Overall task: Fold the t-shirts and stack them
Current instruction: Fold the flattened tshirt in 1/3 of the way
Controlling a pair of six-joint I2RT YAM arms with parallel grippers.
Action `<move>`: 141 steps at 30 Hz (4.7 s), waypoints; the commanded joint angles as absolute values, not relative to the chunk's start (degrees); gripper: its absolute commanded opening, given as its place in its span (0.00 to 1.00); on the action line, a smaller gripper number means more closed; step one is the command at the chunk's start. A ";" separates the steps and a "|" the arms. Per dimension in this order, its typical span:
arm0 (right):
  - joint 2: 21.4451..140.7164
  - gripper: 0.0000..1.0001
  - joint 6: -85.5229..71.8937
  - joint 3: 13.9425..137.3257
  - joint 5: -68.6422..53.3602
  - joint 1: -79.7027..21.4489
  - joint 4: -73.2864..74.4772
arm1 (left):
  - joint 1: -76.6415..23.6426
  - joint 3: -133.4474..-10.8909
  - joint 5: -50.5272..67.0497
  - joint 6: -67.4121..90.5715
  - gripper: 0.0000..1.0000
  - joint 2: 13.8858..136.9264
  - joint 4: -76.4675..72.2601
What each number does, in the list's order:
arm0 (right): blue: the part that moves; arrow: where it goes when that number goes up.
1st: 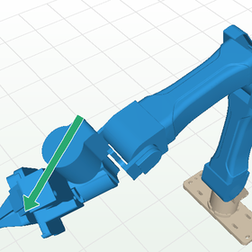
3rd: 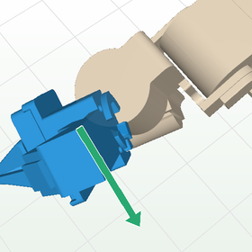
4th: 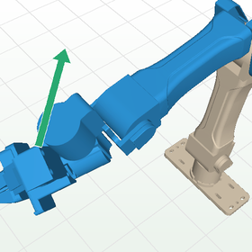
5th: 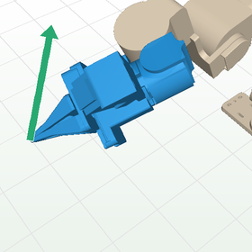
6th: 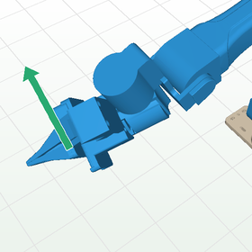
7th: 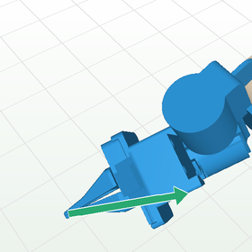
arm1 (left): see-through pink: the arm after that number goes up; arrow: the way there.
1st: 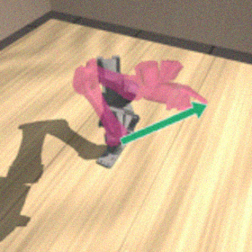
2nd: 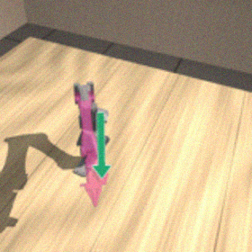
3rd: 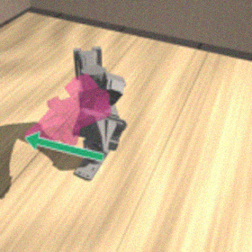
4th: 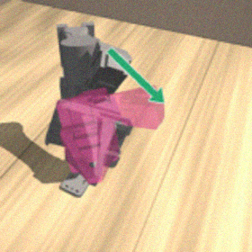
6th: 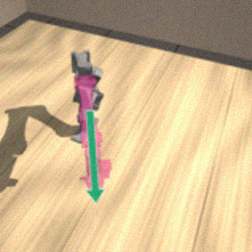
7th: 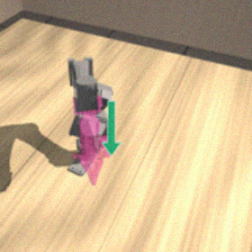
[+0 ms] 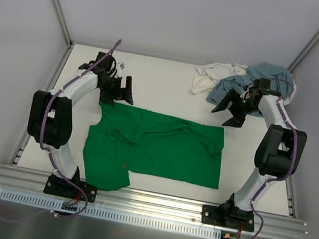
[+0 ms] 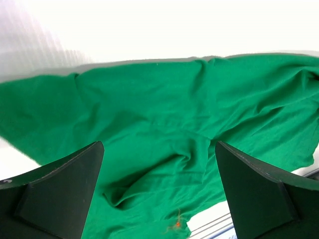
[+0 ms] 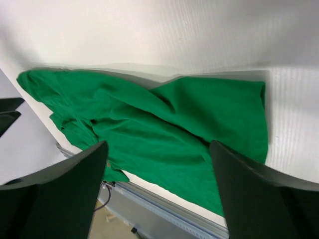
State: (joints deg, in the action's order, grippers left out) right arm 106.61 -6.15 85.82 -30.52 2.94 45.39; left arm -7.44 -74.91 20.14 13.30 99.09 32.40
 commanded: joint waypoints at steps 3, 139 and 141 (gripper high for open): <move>110.12 0.49 -5.10 86.32 -33.31 0.53 46.85 | -7.47 -78.75 24.34 13.54 0.97 101.95 36.38; 107.31 0.99 -13.27 118.03 -35.24 7.73 54.14 | -9.84 -109.59 7.13 18.28 0.99 134.64 43.33; 107.40 0.99 -13.62 118.12 -35.51 7.73 53.97 | -9.76 -112.32 6.68 18.37 0.99 135.61 44.38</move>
State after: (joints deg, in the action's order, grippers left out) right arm 109.16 -13.30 115.63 -33.93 7.01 52.07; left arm -9.76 -109.93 9.67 18.87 131.92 44.36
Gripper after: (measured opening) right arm 0.993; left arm 0.988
